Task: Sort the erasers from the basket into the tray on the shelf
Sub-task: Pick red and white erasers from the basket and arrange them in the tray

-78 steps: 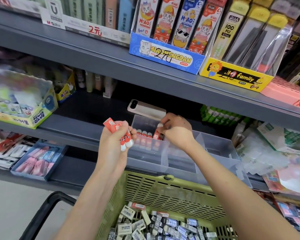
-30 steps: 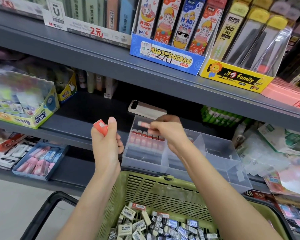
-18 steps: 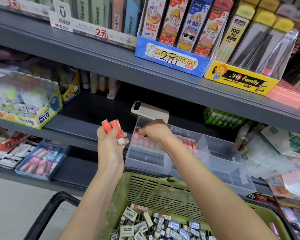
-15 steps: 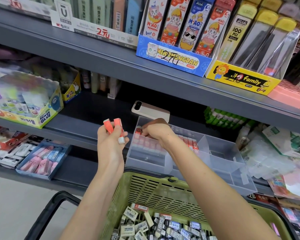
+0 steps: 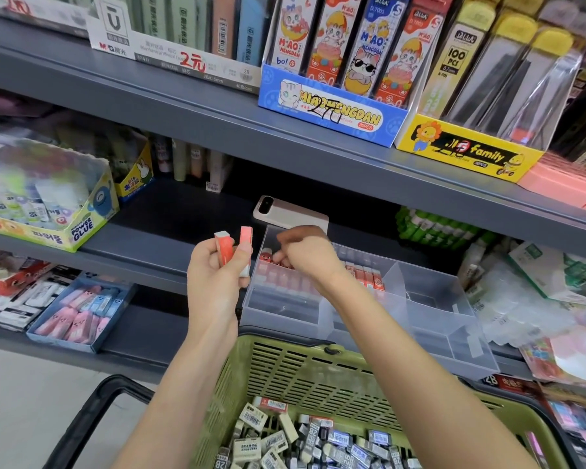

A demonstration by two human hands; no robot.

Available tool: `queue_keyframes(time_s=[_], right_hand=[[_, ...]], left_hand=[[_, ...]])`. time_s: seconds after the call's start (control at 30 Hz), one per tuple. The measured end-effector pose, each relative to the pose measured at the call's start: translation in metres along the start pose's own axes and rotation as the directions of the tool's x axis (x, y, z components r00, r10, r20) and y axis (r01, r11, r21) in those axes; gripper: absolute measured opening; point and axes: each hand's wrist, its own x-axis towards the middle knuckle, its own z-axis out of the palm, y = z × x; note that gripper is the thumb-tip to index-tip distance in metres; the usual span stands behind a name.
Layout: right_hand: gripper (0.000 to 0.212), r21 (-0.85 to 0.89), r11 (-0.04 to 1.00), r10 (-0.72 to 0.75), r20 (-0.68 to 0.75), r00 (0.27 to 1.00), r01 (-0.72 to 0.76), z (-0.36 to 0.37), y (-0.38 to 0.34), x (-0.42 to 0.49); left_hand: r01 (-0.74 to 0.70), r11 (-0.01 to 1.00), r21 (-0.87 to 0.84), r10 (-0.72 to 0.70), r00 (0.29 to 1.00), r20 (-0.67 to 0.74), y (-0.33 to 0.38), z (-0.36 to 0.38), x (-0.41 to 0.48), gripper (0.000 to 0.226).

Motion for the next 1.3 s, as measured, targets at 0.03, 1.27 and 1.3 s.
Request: queue_keyframes(time_s=[0.03, 1.27, 1.3], right_hand=[[0.017, 0.133, 0.990, -0.053, -0.013, 0.999, 0.054, -0.001, -0.001, -0.007], [0.021, -0.374, 0.918, 0.167, 0.065, 0.984, -0.132, -0.005, 0.011, 0.034], [0.025, -0.465, 0.876, 0.172, 0.045, 0.984, -0.132, -0.002, 0.009, 0.036]], left_hand=[[-0.016, 1.000, 0.016, 0.016, 1.000, 0.011, -0.001, 0.000, 0.000, 0.013], [0.004, 0.999, -0.035, 0.003, 0.980, 0.199, 0.003, 0.006, -0.005, 0.029], [-0.003, 0.999, -0.033, 0.010, 0.979, 0.203, 0.003, 0.005, -0.005, 0.028]])
